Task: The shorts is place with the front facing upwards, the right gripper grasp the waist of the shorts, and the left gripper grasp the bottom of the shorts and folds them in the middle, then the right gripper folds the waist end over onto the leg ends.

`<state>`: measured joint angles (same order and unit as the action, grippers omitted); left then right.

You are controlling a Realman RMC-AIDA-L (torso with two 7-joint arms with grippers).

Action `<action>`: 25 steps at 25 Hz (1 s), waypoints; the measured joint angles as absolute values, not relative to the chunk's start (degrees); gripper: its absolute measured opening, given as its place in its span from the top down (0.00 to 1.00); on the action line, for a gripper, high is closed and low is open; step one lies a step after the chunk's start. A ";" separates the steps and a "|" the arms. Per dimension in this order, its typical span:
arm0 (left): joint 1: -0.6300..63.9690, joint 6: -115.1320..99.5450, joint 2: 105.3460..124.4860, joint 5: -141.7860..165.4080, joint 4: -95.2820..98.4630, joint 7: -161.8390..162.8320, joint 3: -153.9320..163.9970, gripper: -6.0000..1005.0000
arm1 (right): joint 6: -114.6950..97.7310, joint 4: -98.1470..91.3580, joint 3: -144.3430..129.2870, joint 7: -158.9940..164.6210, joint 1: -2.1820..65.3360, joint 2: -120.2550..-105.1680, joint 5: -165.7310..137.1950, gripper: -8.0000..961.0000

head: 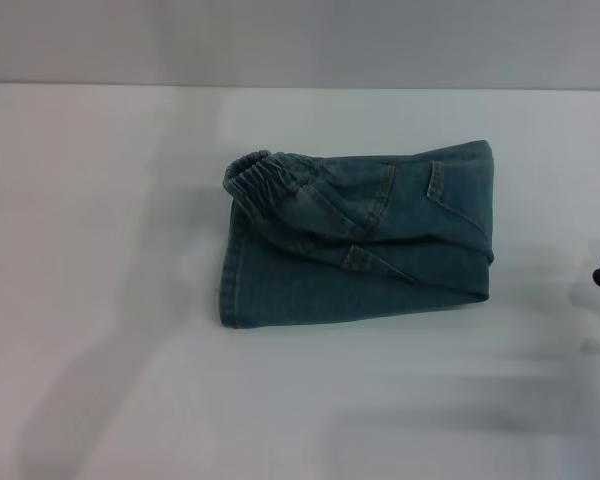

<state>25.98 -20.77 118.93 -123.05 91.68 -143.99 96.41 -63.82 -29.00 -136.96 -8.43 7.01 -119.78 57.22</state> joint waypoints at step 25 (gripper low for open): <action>24.16 -59.81 118.13 -38.88 33.23 1.52 112.79 0.21 | -75.09 -29.12 -139.40 -8.44 5.35 -119.74 56.72 0.98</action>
<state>24.16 -59.81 118.13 -38.88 33.23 1.52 112.79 -75.09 -29.12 -139.40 -8.44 5.35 -119.74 56.72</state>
